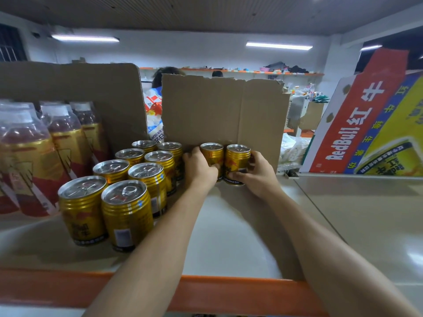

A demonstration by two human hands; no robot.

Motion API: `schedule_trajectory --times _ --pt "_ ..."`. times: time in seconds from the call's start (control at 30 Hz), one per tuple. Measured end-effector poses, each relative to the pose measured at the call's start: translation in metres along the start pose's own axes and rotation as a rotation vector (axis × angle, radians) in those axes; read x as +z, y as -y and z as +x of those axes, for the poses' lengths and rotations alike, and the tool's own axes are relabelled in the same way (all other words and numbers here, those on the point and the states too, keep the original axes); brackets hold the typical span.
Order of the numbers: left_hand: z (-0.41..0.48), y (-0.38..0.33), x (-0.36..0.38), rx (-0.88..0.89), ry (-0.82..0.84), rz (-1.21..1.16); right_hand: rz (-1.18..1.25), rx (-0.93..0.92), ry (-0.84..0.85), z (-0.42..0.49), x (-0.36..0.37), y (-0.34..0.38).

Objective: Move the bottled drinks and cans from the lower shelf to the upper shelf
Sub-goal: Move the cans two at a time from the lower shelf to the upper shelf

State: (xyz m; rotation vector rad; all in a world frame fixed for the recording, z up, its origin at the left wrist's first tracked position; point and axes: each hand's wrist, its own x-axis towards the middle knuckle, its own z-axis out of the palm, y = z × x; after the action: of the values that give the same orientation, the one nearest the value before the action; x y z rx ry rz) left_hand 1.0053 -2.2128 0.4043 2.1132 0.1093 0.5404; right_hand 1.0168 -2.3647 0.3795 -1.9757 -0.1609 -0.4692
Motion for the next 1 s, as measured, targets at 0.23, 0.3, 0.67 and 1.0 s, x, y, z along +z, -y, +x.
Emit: schedule_trajectory --times 0.23,0.3,0.67,1.0 --pt "0.001 0.001 0.001 0.024 -0.016 0.028 -0.014 -0.024 -0.009 0.0 0.003 -0.002" --pt "0.0 0.001 0.001 0.03 -0.018 0.028 -0.013 -0.029 -0.011 0.001 0.003 -0.004" --pt "0.003 0.003 0.002 0.02 -0.017 0.038 -0.032 -0.035 0.012 0.0 0.003 -0.001" --pt "-0.003 -0.008 -0.004 -0.059 -0.054 -0.007 -0.132 0.047 0.029 -0.007 -0.004 0.01"
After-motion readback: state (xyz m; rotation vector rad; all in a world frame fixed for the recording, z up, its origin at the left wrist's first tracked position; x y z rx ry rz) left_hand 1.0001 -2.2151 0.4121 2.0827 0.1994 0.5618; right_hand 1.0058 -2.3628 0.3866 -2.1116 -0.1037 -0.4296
